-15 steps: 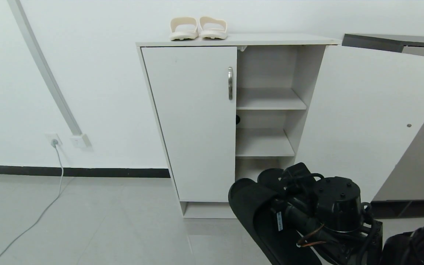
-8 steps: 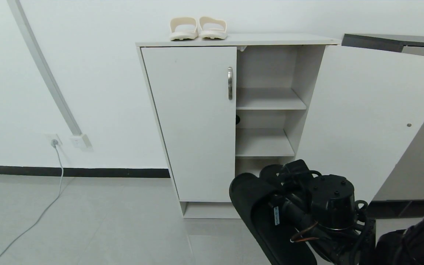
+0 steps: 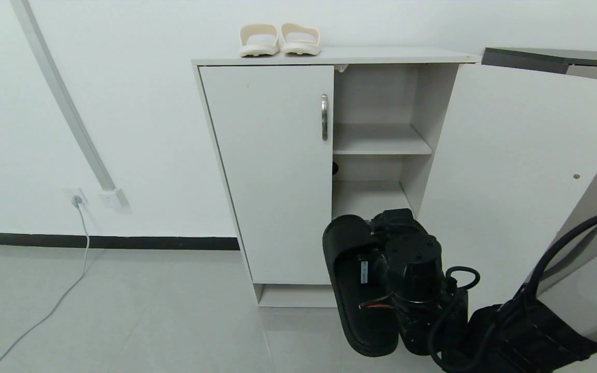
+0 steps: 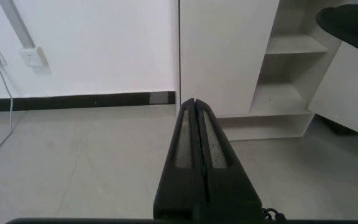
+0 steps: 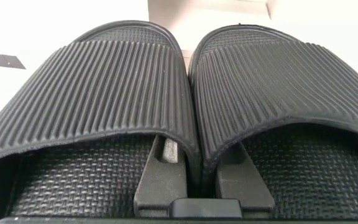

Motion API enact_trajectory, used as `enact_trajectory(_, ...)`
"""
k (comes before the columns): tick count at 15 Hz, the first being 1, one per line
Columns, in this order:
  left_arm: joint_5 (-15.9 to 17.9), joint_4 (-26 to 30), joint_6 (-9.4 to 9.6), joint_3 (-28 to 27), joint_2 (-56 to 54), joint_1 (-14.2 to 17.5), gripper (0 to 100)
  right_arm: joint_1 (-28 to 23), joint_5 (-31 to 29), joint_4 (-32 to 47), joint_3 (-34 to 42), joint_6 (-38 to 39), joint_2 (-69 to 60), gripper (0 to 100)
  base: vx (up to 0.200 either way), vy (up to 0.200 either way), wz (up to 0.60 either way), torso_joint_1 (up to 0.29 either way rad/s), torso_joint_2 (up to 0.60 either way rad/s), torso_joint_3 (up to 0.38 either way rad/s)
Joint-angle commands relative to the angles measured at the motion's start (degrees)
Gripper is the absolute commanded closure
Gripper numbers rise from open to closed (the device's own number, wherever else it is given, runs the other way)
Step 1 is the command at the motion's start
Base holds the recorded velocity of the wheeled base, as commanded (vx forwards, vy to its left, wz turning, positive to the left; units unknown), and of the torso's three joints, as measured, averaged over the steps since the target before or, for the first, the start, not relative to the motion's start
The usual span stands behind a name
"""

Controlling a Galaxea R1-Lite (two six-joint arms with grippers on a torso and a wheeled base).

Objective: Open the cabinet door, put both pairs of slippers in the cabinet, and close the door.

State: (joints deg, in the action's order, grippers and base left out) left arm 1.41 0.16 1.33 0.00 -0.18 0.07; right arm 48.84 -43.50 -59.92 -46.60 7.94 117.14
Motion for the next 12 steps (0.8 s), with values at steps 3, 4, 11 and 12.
enact_trajectory(3, -0.01, 0.02, -0.01, 0.00, 0.18, 0.01, 100, 0.03, -0.36, 0.41, -2.09, 0.15, 3.53, 100, 0.000, -0.133, 0.00, 0.002, 0.00, 0.002)
enact_trajectory(4, -0.01, 0.02, -0.01, 0.00, 0.18, 0.01, 100, -0.14, -0.36, 0.33, -2.09, 0.24, 3.89, 100, 0.000, -0.200, 0.00, 0.002, 0.00, -0.002)
enact_trajectory(11, -0.01, 0.02, -0.01, 0.00, 0.18, 0.01, 100, -0.50, -0.27, 0.15, -2.53, 0.41, 5.56, 100, 0.000, -0.171, 0.00, 0.002, 0.00, 0.001)
enact_trajectory(12, -0.01, 0.02, -0.01, 0.00, 0.18, 0.01, 100, -0.50, -0.27, 0.15, -2.53, 0.41, 5.73, 100, 0.000, 0.000, 0.00, 0.000, 0.00, 0.000)
